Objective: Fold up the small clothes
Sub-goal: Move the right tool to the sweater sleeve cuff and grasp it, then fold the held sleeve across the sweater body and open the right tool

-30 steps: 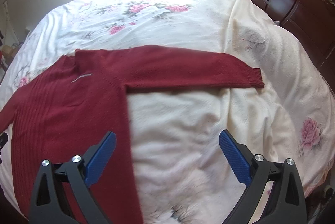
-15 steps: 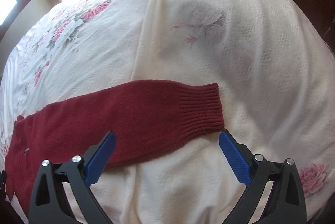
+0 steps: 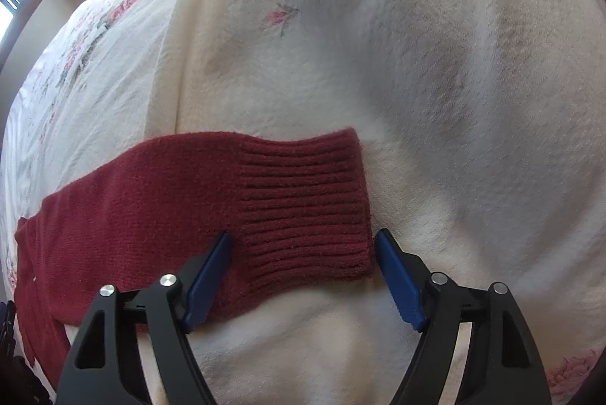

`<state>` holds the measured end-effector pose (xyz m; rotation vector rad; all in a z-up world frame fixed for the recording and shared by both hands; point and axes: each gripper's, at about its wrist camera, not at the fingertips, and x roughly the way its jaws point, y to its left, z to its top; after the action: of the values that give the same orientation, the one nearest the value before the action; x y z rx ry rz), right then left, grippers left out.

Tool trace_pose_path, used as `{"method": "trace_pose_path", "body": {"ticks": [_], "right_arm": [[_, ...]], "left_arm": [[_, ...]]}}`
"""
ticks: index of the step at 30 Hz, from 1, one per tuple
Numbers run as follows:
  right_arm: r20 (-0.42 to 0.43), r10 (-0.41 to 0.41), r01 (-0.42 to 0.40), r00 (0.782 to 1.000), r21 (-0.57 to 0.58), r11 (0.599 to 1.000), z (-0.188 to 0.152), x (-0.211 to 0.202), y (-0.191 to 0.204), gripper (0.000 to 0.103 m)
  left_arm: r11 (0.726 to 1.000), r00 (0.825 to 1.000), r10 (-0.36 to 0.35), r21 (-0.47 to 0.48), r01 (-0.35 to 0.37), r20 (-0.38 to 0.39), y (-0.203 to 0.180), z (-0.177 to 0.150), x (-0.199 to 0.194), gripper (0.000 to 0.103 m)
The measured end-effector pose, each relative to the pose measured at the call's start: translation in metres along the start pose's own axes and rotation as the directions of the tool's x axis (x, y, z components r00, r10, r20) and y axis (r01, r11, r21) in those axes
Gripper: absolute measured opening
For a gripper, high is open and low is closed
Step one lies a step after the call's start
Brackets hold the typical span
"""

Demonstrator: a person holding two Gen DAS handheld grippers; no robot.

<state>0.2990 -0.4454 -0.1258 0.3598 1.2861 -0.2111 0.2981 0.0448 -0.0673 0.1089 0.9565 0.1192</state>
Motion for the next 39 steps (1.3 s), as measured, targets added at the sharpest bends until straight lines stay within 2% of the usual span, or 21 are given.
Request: {"method": "trace_pose_path", "body": {"ticks": [3, 5, 6, 7, 8, 13, 19, 25, 33, 36, 39], "right_arm": [[0.018, 0.012, -0.012, 1.0, 0.005, 1.0, -0.003, -0.005, -0.006, 0.058], [0.04, 0.015, -0.015, 0.999, 0.003, 1.0, -0.006, -0.014, -0.011, 0.038], [0.056, 0.018, -0.019, 0.998, 0.002, 1.0, -0.007, -0.019, -0.012, 0.033], [0.073, 0.031, -0.031, 0.997, 0.0, 1.0, -0.008, -0.024, -0.014, 0.022], [0.091, 0.037, -0.037, 0.995, -0.001, 0.999, -0.009, -0.031, -0.015, 0.005], [0.155, 0.067, -0.061, 0.986, -0.042, 0.997, -0.016, -0.062, 0.001, 0.005], [0.168, 0.147, -0.125, 0.975, -0.136, 0.983, -0.03, -0.089, 0.054, 0.005], [0.134, 0.245, -0.209, 0.96, -0.238, 0.949, -0.043, -0.096, 0.13, 0.005], [0.024, 0.398, -0.365, 0.917, -0.349, 0.863, -0.071, -0.089, 0.235, 0.005], [-0.023, 0.42, -0.396, 0.907, -0.38, 0.836, -0.085, -0.076, 0.271, 0.005], [-0.068, 0.414, -0.405, 0.908, -0.404, 0.82, -0.097, -0.058, 0.299, 0.005]], "left_arm": [[1.0, 1.0, 0.002, 0.0, -0.002, -0.006, 0.002, -0.002, 0.002, 0.1], [1.0, 1.0, 0.005, -0.002, -0.005, -0.012, 0.006, -0.004, 0.002, 0.1], [1.0, 1.0, 0.004, -0.006, -0.004, -0.014, 0.008, -0.004, 0.002, 0.1], [1.0, 1.0, 0.004, -0.011, -0.004, -0.016, 0.011, -0.005, 0.002, 0.1], [1.0, 1.0, 0.004, -0.017, -0.004, -0.017, 0.015, -0.006, 0.001, 0.1], [1.0, 1.0, 0.02, -0.024, -0.02, -0.018, 0.034, -0.011, -0.003, 0.1], [0.998, 0.999, 0.035, -0.052, -0.037, -0.037, 0.064, -0.017, -0.003, 0.1], [0.996, 0.997, 0.046, -0.072, -0.05, -0.059, 0.091, -0.017, 0.002, 0.1], [0.992, 0.996, 0.036, -0.115, -0.045, -0.076, 0.124, -0.02, 0.007, 0.1], [0.991, 0.996, 0.019, -0.134, -0.032, -0.092, 0.134, -0.023, 0.011, 0.1], [0.99, 0.994, 0.005, -0.142, -0.02, -0.106, 0.14, -0.026, 0.014, 0.1]]}}
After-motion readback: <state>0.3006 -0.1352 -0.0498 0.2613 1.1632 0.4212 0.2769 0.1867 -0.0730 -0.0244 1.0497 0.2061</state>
